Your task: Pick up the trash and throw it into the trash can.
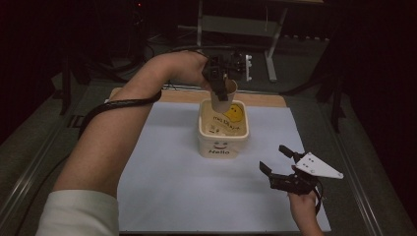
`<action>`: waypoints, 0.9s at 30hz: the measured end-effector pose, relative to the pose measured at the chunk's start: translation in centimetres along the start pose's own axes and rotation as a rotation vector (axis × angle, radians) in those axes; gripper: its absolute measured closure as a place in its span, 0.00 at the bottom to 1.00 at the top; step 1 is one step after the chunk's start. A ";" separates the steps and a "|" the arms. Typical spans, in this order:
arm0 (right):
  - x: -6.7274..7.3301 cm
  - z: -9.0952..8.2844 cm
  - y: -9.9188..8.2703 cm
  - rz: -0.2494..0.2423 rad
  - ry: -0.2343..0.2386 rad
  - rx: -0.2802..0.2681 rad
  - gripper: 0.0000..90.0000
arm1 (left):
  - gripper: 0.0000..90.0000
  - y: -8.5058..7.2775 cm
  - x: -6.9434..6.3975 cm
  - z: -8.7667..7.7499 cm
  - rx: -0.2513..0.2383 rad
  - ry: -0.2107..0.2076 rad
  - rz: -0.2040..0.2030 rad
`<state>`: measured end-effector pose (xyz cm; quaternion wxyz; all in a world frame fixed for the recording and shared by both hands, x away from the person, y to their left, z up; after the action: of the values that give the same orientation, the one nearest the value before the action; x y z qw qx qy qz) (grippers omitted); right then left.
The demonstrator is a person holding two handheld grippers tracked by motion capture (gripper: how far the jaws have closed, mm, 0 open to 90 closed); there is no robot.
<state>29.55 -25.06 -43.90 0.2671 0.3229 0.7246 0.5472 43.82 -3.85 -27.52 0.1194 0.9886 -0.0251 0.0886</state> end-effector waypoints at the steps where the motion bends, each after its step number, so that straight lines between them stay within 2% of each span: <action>1: 0.0 0.0 0.0 -0.001 0.001 -0.001 0.14 | 0.99 0.1 0.0 0.2 -0.006 -0.008 0.001; 4: 0.0 0.0 0.0 -0.001 0.002 0.000 0.14 | 0.98 0.3 0.2 0.9 -0.006 -0.017 -0.008; 7: 0.0 0.0 0.0 -0.002 0.001 0.000 0.14 | 0.98 0.2 0.5 1.7 0.016 -0.019 -0.022; 13: -0.1 0.0 0.0 0.002 0.003 0.000 0.14 | 0.96 0.0 1.0 2.5 -0.001 -0.019 -0.043; 16: -0.1 0.0 0.0 0.000 0.000 0.001 0.14 | 0.74 -0.1 1.1 2.6 -0.004 -0.037 -0.065; 17: -0.1 0.0 0.0 0.001 0.001 0.000 0.14 | 0.74 -0.2 1.2 2.6 -0.019 -0.025 -0.093; 18: -0.1 0.0 0.0 0.000 0.000 -0.001 0.14 | 0.63 -0.2 1.2 2.5 -0.033 -0.026 -0.107; 20: -0.1 0.0 0.0 0.000 0.000 -0.001 0.14 | 0.59 -0.3 1.0 2.3 -0.049 -0.037 -0.117; 23: -0.1 0.0 0.0 0.000 0.000 -0.001 0.14 | 0.56 -0.6 0.9 2.0 -0.058 -0.026 -0.129; 27: 0.0 0.0 0.1 -0.001 0.002 -0.001 0.14 | 0.46 -1.2 0.6 1.3 -0.075 -0.021 -0.158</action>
<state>29.53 -25.02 -43.83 0.2670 0.3218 0.7247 0.5477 44.72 -3.02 -28.94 0.1628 0.9832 0.0485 0.0673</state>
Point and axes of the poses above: each handheld gripper's, and its own axes: z roughly forward along the jaws, y roughly out of its top, x roughly to its left, the point moved 5 cm from there along z, roughly forward along the jaws, and after that the axes turned 1 degree about z, right-handed, at the moved point
